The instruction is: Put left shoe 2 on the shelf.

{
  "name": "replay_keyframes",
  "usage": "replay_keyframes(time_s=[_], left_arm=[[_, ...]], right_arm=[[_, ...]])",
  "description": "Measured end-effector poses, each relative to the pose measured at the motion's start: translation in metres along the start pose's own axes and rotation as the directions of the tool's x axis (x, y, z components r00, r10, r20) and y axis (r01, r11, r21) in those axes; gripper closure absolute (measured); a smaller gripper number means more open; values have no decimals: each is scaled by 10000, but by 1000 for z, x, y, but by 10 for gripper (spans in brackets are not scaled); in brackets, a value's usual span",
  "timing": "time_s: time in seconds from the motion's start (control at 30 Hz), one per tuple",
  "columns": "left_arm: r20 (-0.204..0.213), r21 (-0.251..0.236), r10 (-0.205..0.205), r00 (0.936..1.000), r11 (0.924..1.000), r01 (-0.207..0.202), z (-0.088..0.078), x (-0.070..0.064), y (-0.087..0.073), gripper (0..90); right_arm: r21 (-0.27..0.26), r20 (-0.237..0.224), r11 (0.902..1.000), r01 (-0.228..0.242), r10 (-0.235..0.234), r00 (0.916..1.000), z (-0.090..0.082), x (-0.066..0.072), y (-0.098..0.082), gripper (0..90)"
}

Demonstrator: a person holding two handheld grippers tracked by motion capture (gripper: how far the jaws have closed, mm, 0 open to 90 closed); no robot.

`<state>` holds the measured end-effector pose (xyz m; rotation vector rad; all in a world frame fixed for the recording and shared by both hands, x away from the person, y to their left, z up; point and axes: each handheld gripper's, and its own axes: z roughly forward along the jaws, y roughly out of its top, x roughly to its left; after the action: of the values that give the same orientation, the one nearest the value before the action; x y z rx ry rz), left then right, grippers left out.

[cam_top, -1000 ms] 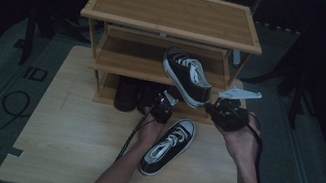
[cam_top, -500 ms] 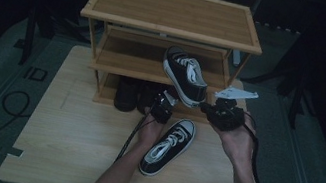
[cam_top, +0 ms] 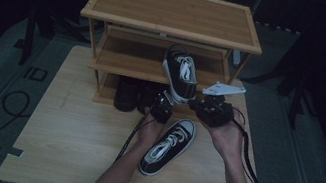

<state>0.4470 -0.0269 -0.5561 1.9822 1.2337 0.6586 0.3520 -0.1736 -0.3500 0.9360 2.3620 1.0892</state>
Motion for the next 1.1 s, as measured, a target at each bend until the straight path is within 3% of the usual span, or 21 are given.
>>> replay_keyframes(time_s=[0.33,0.8,1.0,1.1], left_arm=[[10,5,-103,9999,9999,103,0,0,1,900],[-67,160,119,9999,9998,-118,0,0,1,900],[-43,65,-23,10000,10000,23,1,0,1,900],[-51,65,-8,10000,10000,9,1,0,1,900]], right_arm=[[-28,-11,9999,98,-98,10000,10,2,5,900],[-36,172,9997,234,-233,9996,17,0,8,900],[-15,694,9998,217,-215,9974,24,-3,10,900],[-47,526,9998,190,-187,9984,27,-6,12,900]])
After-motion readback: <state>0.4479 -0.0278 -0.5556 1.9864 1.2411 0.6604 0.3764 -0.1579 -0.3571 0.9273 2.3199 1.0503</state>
